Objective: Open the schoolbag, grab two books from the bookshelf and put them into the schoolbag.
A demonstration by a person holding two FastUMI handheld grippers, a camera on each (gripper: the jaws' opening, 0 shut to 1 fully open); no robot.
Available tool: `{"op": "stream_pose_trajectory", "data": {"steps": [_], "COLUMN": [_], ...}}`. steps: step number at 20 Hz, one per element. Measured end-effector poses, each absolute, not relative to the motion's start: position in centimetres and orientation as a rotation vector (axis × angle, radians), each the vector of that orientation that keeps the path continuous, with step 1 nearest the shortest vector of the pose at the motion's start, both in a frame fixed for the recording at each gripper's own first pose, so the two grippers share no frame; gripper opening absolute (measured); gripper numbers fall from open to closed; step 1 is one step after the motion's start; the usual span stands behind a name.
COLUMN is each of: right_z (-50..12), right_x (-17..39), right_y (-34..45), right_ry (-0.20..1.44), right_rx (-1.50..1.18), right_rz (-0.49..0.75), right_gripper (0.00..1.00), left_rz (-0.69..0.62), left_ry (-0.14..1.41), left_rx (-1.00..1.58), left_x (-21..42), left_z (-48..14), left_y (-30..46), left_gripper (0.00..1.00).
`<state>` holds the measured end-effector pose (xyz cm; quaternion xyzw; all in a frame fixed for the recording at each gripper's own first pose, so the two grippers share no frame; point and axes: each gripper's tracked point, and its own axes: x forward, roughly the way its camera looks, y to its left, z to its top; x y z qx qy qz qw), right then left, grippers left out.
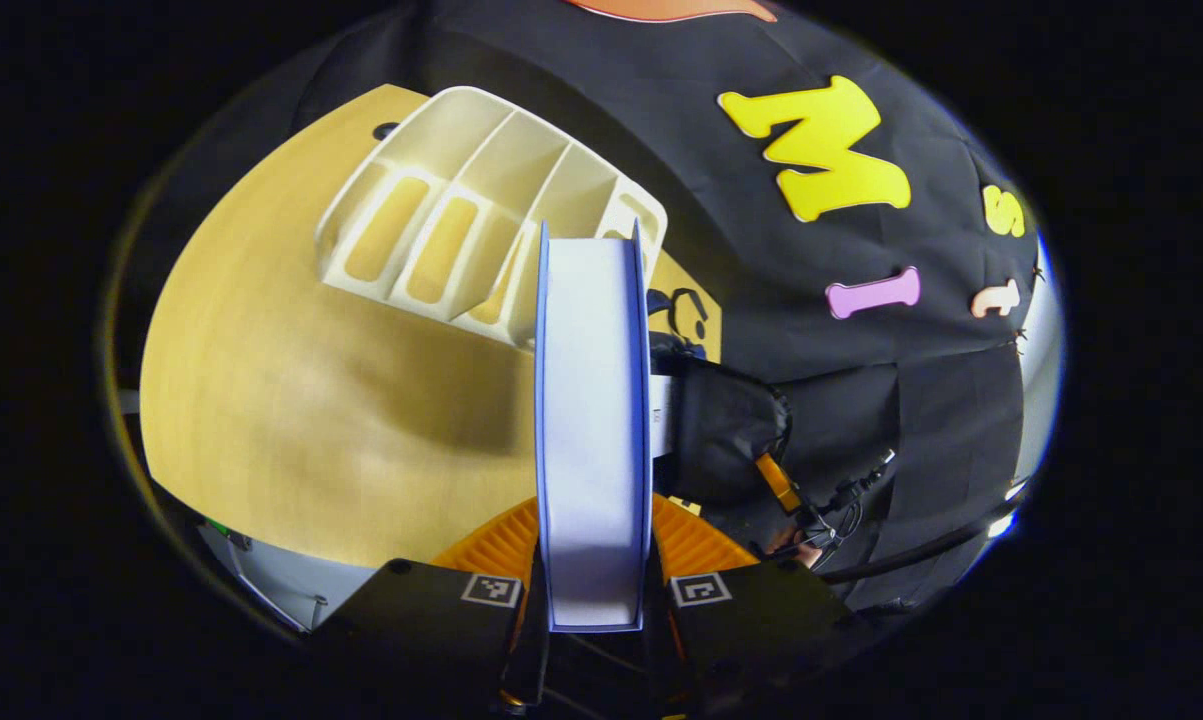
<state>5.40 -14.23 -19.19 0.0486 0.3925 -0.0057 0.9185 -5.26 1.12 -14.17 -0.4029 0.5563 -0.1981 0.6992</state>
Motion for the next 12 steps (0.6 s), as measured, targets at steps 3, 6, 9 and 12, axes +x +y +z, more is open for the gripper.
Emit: {"op": "stream_pose_trajectory", "data": {"steps": [3, 6, 9, 12], "right_z": [-18.8, -18.7, -18.5, -18.4], "right_x": [5.4, 5.2, 5.0, 4.8], "right_y": [-15.1, -15.6, -16.5, -17.1], "right_ry": [0.804, 0.803, 0.806, 0.813], "right_rx": [0.097, 0.114, 0.114, 0.11], "right_rz": [-0.022, -0.034, -0.04, -0.04], "right_gripper": [0.0, 0.0, 0.0, 0.0], "left_rz": [-0.558, -0.585, -0.549, -0.531], "left_ry": [1.203, 1.208, 1.225, 1.176], "left_rx": [-0.964, -1.076, -1.194, -1.197], "left_x": [-5.9, -5.9, -4.9, -2.9], "left_z": [-14.7, -17.7, -20.9, -22.5], "left_y": [-4.0, -10.0, -14.9, -17.6], "left_gripper": [0.4, 0.4, 0.45, 0.4]}}
